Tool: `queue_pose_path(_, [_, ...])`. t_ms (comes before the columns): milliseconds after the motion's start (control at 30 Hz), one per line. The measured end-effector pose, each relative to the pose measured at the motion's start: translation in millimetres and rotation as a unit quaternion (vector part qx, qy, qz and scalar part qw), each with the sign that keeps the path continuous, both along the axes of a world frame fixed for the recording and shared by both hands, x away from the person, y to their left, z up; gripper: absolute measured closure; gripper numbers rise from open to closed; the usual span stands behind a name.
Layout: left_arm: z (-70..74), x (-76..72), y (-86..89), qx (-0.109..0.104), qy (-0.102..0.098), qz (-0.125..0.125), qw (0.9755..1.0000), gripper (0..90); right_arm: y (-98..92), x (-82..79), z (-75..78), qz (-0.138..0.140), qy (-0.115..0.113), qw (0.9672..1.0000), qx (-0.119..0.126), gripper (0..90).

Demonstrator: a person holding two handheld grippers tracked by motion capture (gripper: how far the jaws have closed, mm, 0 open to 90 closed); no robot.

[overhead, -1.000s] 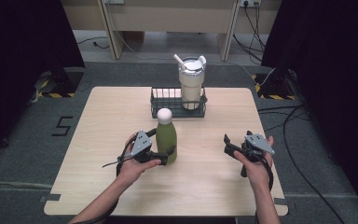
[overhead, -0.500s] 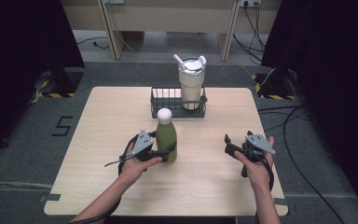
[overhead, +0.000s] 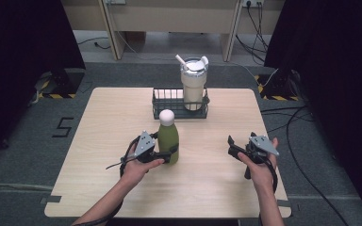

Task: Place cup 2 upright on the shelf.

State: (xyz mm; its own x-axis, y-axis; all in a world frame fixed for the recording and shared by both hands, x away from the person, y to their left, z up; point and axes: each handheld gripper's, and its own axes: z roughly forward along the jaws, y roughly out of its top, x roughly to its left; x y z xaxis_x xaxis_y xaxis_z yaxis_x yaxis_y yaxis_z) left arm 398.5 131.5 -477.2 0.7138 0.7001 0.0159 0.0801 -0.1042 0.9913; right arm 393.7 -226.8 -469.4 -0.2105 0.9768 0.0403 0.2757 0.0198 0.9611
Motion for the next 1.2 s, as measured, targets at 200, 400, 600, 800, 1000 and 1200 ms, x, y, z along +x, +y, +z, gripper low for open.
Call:
queue_pose_path(200, [5.3, 0.7, 2.5, -0.007, -0.003, 0.002, 1.0, 20.3, -0.4, -0.3, 0.8, -0.001, -0.001, 1.0, 0.001, 10.9])
queue_pose_path(400, [15.8, 1.8, 6.0, -0.011, -0.016, 0.005, 0.9998, 20.3, -0.7, -0.2, 0.1, -0.002, 0.001, 1.0, 0.001, 11.0])
queue_pose_path(600, [24.9, 6.8, 10.8, -0.014, -0.024, 0.016, 0.9995, 20.3, -0.3, -0.2, 0.0, -0.002, -0.001, 1.0, 0.002, 11.1])
queue_pose_path(800, [35.6, 13.4, 14.8, -0.015, -0.034, 0.027, 0.9989, 20.3, -0.7, -0.4, 0.3, -0.002, 0.0, 1.0, 0.002, 11.2])
queue_pose_path(1000, [45.2, 21.0, 16.1, -0.014, -0.043, 0.034, 0.9984, 20.3, -2.2, -0.1, 0.4, -0.003, -0.001, 1.0, 0.001, 11.3])
queue_pose_path(1200, [51.7, 29.2, 17.0, -0.014, -0.049, 0.043, 0.9978, 20.3, -3.6, -0.1, 0.2, -0.007, 0.0, 1.0, 0.002, 11.6])
